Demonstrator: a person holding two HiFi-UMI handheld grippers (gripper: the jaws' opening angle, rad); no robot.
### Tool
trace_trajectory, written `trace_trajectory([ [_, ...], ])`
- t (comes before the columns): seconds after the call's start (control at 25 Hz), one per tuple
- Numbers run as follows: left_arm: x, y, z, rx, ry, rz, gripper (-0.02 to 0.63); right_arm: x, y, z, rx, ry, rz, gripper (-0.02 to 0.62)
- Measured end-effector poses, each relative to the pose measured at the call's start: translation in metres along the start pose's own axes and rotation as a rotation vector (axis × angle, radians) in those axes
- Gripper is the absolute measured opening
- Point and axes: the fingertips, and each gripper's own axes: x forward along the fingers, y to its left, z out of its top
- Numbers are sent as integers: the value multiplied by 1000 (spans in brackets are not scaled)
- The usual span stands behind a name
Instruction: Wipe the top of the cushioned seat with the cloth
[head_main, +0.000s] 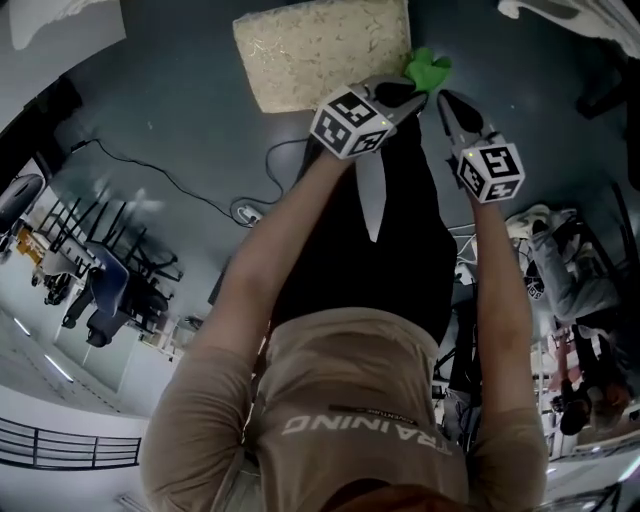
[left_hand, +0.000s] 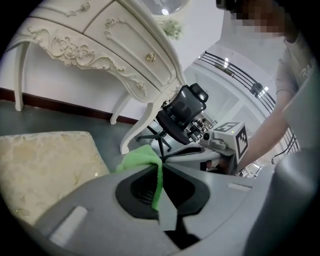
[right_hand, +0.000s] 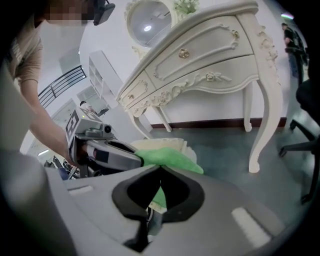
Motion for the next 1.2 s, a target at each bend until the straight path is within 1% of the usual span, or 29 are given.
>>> trace_trajectory([
  [0.08, -30, 2, -4, 1, -15, 4, 25, 7, 21, 1, -26, 4, -29, -5],
  [0.16, -62, 4, -9, 2, -35, 12, 25, 16, 47, 4, -40, 1, -36, -5],
  [0.32, -132, 14, -15, -3, -108, 50, 25, 44, 108, 10, -83, 10, 29, -5],
  [0.44, -189, 31, -24, -30, -181, 114, 25, 70, 148, 12, -123, 28, 77, -5],
  [0.56, -249, 49, -38, -74, -243, 195, 25, 90, 184, 15, -138, 43, 100, -5],
  [0.72, -323, 73, -64, -136, -300, 313, 25, 106, 227, 12, -156, 70, 133, -5],
  [0.8, -354, 84, -75, -153, -324, 363, 25, 112, 244, 8, -174, 92, 156, -5],
  [0.92, -394, 103, -85, -163, -354, 427, 25, 121, 266, 5, -192, 114, 176, -5],
  [1.04, -422, 121, -94, -181, -373, 476, 25, 128, 285, 0, -200, 132, 194, -5],
  [1.12, -430, 130, -102, -193, -375, 491, 25, 131, 293, -4, -205, 139, 201, -5],
  [1.2, -426, 137, -112, -199, -352, 493, 25, 132, 297, -7, -204, 146, 202, -5],
])
